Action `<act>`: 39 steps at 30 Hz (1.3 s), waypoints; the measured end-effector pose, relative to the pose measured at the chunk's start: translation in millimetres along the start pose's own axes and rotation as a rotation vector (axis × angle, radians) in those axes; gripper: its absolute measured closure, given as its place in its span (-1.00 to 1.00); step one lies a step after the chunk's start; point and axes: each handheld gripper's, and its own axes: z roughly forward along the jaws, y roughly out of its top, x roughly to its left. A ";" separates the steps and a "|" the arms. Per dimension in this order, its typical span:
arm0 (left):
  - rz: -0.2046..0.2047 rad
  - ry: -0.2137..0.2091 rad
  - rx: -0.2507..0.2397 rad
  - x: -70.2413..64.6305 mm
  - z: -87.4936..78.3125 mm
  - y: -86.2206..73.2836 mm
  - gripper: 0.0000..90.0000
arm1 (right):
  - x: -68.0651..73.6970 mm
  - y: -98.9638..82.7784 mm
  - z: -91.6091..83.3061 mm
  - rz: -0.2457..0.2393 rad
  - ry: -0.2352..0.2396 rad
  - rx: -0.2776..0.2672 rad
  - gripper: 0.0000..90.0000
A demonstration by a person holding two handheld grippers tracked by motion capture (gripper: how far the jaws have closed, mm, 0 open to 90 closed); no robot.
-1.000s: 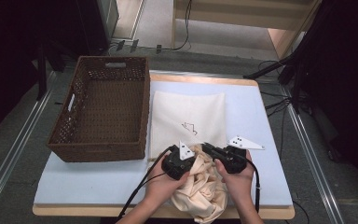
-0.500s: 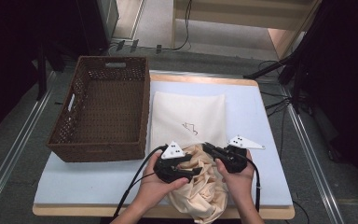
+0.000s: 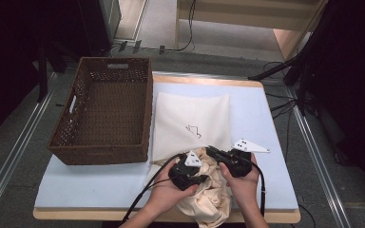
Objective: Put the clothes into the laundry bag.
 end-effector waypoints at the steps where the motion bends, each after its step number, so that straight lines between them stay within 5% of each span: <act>1: -0.024 0.013 -0.041 3.2 -3.9 2.0 0.80 | 0.1 0.5 -0.5 -0.001 0.000 -0.004 0.96; 7: -0.086 0.229 -0.179 13.6 -10.3 7.3 0.79 | 3.2 5.7 -6.3 -0.006 0.007 -0.027 0.96; 9: -0.065 0.271 -0.132 15.4 2.4 4.7 0.76 | 3.3 6.6 -7.2 -0.012 0.004 -0.030 0.96; 11: -0.086 0.211 -0.022 19.4 20.8 1.3 0.62 | 3.2 5.7 -6.7 -0.007 0.006 -0.022 0.96; 18: -0.090 0.084 -0.132 19.3 -13.9 7.7 -0.20 | 0.6 3.0 -4.5 -0.003 0.002 -0.015 0.96; 22: -0.067 -0.030 -0.148 13.1 -29.6 6.7 -0.34 | -0.2 2.9 -4.1 0.000 -0.001 -0.011 0.96; 25: 0.021 -0.027 -0.039 -1.8 -15.2 1.2 -0.39 | -0.2 2.7 -2.5 0.004 0.003 -0.011 0.96; 27: 0.041 0.010 0.019 -6.7 -0.8 -2.3 -0.41 | 0.8 2.5 -1.5 0.002 0.001 -0.007 0.96; 30: 0.103 0.123 0.040 -11.3 10.6 -3.3 -0.06 | 3.2 2.3 -1.3 -0.005 0.003 -0.006 0.96; 31: 0.138 0.188 0.038 -13.9 10.1 -3.0 0.34 | 3.7 2.3 -1.5 -0.007 0.002 -0.004 0.96; 32: 0.131 0.178 0.029 -14.7 9.1 -2.4 0.74 | 3.9 2.3 -1.8 -0.005 0.003 -0.005 0.96; 35: 0.090 0.171 0.009 -12.6 4.6 1.2 0.84 | 3.3 2.2 -2.8 -0.005 0.006 -0.007 0.96; 39: -0.019 0.191 -0.106 -0.7 -10.4 10.5 0.85 | 3.9 3.1 -5.1 -0.002 0.009 -0.015 0.96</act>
